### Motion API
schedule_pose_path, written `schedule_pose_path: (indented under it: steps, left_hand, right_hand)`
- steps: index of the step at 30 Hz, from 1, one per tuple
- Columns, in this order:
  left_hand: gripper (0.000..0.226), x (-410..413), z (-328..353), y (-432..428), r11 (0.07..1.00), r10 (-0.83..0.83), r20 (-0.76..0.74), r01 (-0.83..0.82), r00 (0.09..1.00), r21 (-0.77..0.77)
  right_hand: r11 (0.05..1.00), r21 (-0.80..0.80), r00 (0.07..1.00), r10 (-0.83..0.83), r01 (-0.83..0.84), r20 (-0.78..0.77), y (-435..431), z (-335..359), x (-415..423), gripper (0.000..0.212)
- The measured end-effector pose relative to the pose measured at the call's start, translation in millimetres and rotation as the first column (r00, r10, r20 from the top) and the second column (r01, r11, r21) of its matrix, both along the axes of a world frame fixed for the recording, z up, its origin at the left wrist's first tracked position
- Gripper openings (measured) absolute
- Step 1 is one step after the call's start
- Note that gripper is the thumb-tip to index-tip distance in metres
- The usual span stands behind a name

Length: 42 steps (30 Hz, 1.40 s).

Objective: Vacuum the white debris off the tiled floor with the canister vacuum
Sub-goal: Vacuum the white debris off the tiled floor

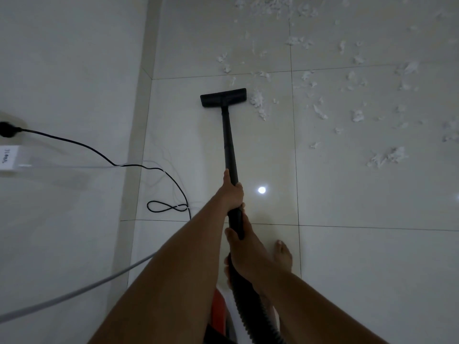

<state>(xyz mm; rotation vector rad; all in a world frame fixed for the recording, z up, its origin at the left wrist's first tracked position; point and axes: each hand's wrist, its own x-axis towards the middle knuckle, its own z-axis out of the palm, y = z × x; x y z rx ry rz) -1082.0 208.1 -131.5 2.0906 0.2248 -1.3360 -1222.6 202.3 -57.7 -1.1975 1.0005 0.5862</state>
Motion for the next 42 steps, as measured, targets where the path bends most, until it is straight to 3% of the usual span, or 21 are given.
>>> schedule_pose_path:
  steps: [8,17,24,34,39,42]
  left_hand:
    - [0.069,19.0,-9.0,-25.1,0.999,0.038,-0.016,-0.038,0.999,-0.010]
    - [0.068,34.2,-11.2,-40.9,0.995,0.096,0.026,-0.095,0.995,-0.037]
    - [0.068,66.5,-0.4,-21.6,0.890,0.379,-0.217,-0.419,0.900,-0.181]
    - [0.072,101.0,3.9,-23.1,0.924,0.308,-0.178,-0.338,0.935,-0.180]
    - [0.066,103.0,0.5,-21.7,0.993,0.104,-0.007,-0.105,0.995,-0.054]
    - [0.067,102.8,-5.8,-20.9,0.999,0.048,0.049,-0.048,0.998,0.002]
  right_hand:
    - [0.995,0.038,0.996,0.090,-0.090,-0.002,-30.9,-1.4,20.8,0.087]
    - [0.995,0.006,0.993,0.102,-0.102,0.055,-51.9,22.3,37.5,0.077]
    - [0.997,0.011,0.995,0.078,-0.079,0.055,-37.6,28.0,67.4,0.078]
    - [1.000,-0.009,1.000,-0.010,0.010,0.017,-24.9,41.4,101.6,0.072]
    - [1.000,-0.024,1.000,-0.015,0.015,-0.014,-13.6,43.4,106.9,0.072]
    - [1.000,-0.017,0.999,-0.025,0.025,-0.029,-9.9,44.4,107.5,0.071]
